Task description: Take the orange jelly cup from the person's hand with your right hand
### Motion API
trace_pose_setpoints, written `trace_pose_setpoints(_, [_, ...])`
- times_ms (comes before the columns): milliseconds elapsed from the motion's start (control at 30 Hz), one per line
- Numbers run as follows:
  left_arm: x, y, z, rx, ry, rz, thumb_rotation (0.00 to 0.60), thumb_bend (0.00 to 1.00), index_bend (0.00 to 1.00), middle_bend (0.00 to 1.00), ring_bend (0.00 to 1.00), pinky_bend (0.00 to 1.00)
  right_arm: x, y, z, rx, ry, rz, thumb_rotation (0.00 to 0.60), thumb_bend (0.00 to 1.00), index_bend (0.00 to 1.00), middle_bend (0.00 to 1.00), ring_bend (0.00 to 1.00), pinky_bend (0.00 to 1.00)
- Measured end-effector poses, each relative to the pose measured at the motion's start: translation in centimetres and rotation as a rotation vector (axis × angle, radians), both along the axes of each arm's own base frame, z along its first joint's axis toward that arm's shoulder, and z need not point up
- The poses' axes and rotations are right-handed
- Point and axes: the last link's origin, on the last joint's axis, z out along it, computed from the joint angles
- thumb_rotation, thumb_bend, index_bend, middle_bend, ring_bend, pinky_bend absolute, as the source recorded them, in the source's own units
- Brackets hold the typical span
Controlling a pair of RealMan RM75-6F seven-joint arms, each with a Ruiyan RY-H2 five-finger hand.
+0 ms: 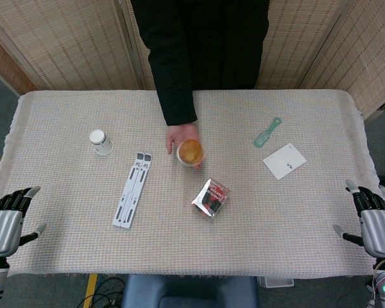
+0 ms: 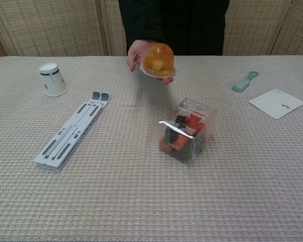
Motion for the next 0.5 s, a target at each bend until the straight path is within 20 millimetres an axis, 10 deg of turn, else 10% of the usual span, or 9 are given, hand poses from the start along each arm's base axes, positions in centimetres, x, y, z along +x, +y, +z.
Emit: trace_pose_setpoints(500, [0.13,-0.33,0.19,-0.041,0.002,0.034,0.600,0.22,0.17,0.23,0.20,0.24,0.37,-0.02,-0.17,0.068,-0.014,0.010,0.600,0.09,0.01,0.21,0.18,0.19])
